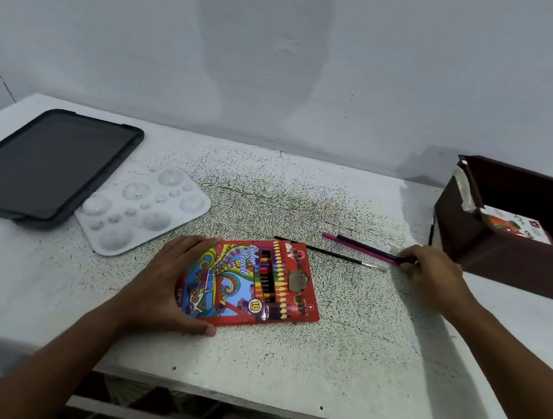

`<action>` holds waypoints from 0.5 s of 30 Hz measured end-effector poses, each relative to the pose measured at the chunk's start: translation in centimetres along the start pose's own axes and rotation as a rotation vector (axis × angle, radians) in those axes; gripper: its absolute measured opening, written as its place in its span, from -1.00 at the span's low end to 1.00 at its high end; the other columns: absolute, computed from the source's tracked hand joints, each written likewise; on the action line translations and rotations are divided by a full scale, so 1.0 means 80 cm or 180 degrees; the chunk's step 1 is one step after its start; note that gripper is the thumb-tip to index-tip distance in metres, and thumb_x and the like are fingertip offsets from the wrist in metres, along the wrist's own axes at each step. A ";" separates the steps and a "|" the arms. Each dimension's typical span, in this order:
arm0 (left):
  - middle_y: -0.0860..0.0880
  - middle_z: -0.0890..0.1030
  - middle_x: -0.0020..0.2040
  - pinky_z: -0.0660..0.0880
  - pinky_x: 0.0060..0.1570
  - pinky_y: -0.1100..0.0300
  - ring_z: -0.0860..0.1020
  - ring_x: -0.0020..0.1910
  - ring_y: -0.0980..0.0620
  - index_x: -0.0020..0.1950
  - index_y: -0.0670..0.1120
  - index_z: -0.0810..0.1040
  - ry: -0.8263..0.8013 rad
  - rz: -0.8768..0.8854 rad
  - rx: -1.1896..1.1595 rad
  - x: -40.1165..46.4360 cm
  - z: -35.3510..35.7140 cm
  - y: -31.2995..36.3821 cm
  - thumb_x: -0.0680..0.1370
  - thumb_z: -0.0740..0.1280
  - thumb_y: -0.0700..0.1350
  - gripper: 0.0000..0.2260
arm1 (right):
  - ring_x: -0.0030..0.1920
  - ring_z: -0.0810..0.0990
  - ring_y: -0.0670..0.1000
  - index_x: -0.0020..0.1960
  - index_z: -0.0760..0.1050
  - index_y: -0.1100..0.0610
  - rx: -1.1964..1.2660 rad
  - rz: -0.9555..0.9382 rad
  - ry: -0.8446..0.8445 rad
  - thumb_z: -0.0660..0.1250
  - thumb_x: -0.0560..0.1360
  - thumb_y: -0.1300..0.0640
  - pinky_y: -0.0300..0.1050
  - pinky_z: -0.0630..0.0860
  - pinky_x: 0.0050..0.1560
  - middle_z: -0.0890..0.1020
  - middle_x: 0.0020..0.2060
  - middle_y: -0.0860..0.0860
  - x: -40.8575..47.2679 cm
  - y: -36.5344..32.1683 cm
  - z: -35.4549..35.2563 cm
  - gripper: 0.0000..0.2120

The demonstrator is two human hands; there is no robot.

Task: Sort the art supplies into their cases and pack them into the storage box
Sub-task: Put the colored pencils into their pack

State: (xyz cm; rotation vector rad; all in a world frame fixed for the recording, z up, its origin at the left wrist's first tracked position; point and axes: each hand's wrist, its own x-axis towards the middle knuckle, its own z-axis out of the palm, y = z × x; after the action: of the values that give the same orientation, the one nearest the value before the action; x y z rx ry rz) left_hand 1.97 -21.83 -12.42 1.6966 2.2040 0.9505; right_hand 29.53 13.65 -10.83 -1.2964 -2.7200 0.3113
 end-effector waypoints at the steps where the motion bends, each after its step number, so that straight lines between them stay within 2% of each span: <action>1: 0.36 0.15 0.40 0.16 0.30 0.26 0.05 0.39 0.46 0.47 0.38 0.03 -0.0004 0.0000 0.0004 0.000 0.000 0.000 0.11 0.48 0.44 0.04 | 0.08 0.50 0.09 -0.03 0.58 -0.08 0.0037 -0.0001 -0.0008 0.36 0.49 0.12 0.03 0.37 0.01 0.61 -0.05 -0.05 0.000 -0.001 0.001 -0.88; 5: 0.30 0.20 0.39 0.21 0.31 0.18 0.08 0.39 0.43 0.48 0.37 0.03 -0.0004 -0.0040 0.0001 0.000 0.000 -0.001 0.10 0.48 0.44 0.05 | 0.07 0.50 0.09 -0.02 0.60 -0.08 0.0170 -0.0106 0.0099 0.38 0.48 0.11 0.10 0.42 0.01 0.57 -0.10 -0.08 -0.002 -0.006 -0.001 -0.88; 8: 0.21 0.26 0.40 0.23 0.34 0.13 0.12 0.41 0.35 0.48 0.35 0.06 0.0012 -0.0077 -0.0058 0.000 0.002 -0.002 0.09 0.50 0.43 0.05 | 0.04 0.51 0.10 0.02 0.61 -0.03 0.0346 -0.0298 0.0408 0.37 0.49 0.16 0.19 0.43 0.05 0.50 -0.13 -0.07 -0.008 -0.012 -0.008 -0.85; 12: 0.14 0.28 0.42 0.22 0.37 0.10 0.17 0.44 0.23 0.49 0.33 0.06 0.0013 -0.0086 -0.0065 0.000 0.002 -0.004 0.09 0.51 0.43 0.07 | -0.09 0.48 0.01 0.03 0.64 0.05 0.0561 -0.0669 0.0648 0.40 0.47 0.22 0.04 0.43 -0.05 0.56 -0.16 -0.04 -0.026 -0.025 -0.030 -0.83; 15: 0.17 0.27 0.42 0.22 0.36 0.13 0.15 0.43 0.29 0.49 0.33 0.06 -0.0002 -0.0067 -0.0059 0.000 0.002 -0.006 0.09 0.51 0.43 0.07 | -0.16 0.49 0.06 -0.02 0.67 0.04 0.0319 -0.1091 0.0473 0.45 0.42 0.22 0.04 0.44 -0.16 0.61 -0.22 0.00 -0.041 -0.036 -0.031 -0.83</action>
State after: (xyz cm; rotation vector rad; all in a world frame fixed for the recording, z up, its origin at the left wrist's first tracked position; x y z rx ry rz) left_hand 1.70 -21.80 -12.83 1.6620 2.2012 0.9623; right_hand 29.89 9.66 -7.82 -0.7753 -2.6948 0.2978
